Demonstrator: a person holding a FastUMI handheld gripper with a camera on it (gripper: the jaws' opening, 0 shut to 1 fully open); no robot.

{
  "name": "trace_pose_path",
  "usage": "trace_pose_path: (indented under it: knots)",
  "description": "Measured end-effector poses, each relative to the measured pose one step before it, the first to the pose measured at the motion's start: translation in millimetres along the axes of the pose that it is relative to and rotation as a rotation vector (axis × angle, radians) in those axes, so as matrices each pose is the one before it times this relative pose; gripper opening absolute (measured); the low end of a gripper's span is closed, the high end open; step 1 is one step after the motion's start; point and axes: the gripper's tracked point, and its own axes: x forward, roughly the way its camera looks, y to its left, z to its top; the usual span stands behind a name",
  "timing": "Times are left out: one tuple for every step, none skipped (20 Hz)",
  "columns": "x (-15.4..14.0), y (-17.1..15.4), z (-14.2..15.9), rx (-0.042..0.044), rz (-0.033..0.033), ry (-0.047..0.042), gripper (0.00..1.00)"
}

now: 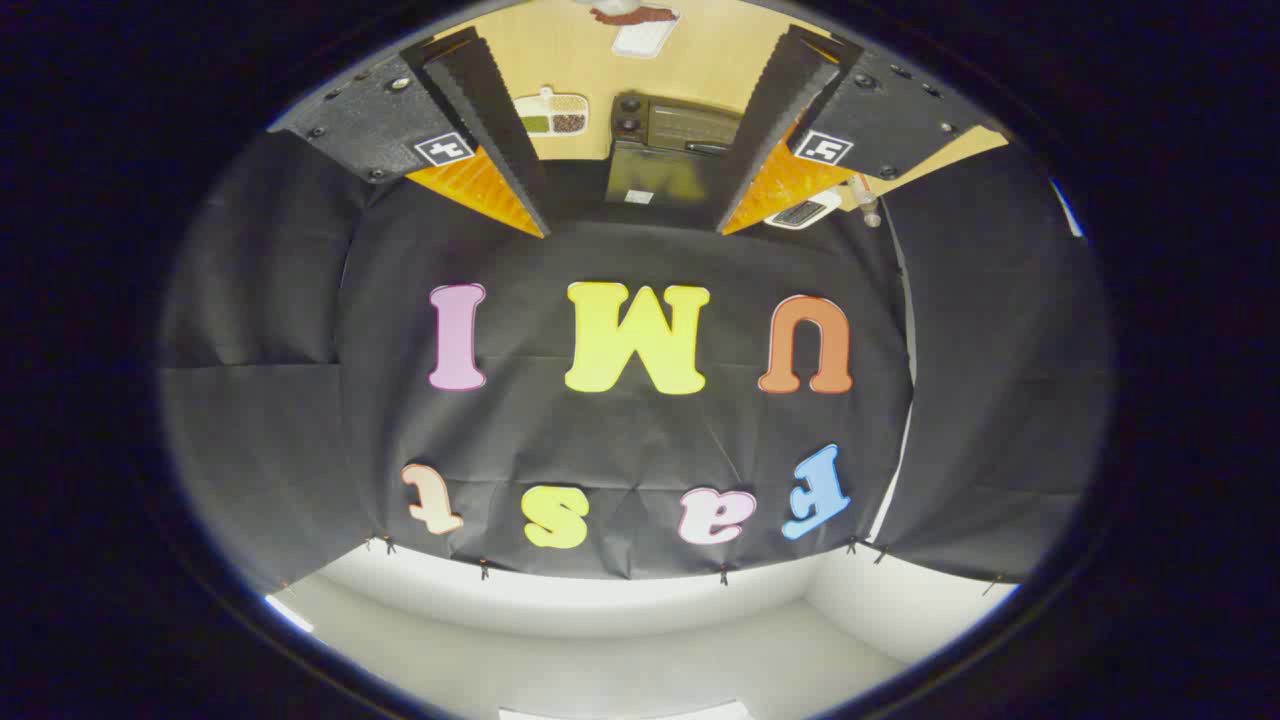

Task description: Open the toaster oven, put the food inside, and close the toaster oven door.

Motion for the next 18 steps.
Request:
trace_pose_path:
  knots:
    - [3.70, -2.59, -1.70, 0.00667, -0.01076, 0.00625, 1.00]
    - [2.28, -1.84, -2.04, 0.00282, -0.01265, 0.00829, 1.00]
    - [2.83, 0.76, 0.29, -0.00451, -0.00738, 0.00292, 1.00]
    - [4.01, 1.62, 0.25, -0.00833, -0.01009, 0.00171, 1.00]
    - [3.83, 0.39, -0.07, -0.00730, -0.00923, 0.00562, 1.00]
    - [3.32, 0.93, -1.17, -0.00362, -0.00956, 0.00327, 1.00]
    - [2.82, 2.71, 1.97, 0.00156, -0.00393, -0.00307, 1.00]
    - [1.90, 3.21, 1.78, 0.00007, -0.00426, -0.00519, 1.00]
    - [3.05, 2.35, 1.28, -0.00680, -0.00513, -0.00128, 1.00]
    - [2.52, 2.13, -1.59, -0.00672, -0.00297, -0.00198, 1.00]
    - [2.54, 2.78, 1.96, -0.00084, -0.00084, -0.00368, 1.00]
    - [2.49, 3.18, -1.56, 0.00449, 0.00407, 0.00012, 1.00]
    - [1.95, 4.00, -0.19, 0.00556, 0.00682, 0.00035, 1.00]
    - [3.07, 3.22, -1.45, 0.00262, 0.00327, 0.00237, 1.00]
    - [4.48, 2.62, -2.25, -0.00017, 0.00004, 0.00858, 1.00]
    - [4.56, 2.38, -3.28, 0.00224, -0.00304, 0.00742, 1.00]
    - [5.32, 3.10, -1.66, 0.00444, -0.00570, -0.00281, 1.00]
    - [6.80, 4.62, -4.70, 0.00397, -0.01090, 0.00659, 1.00]
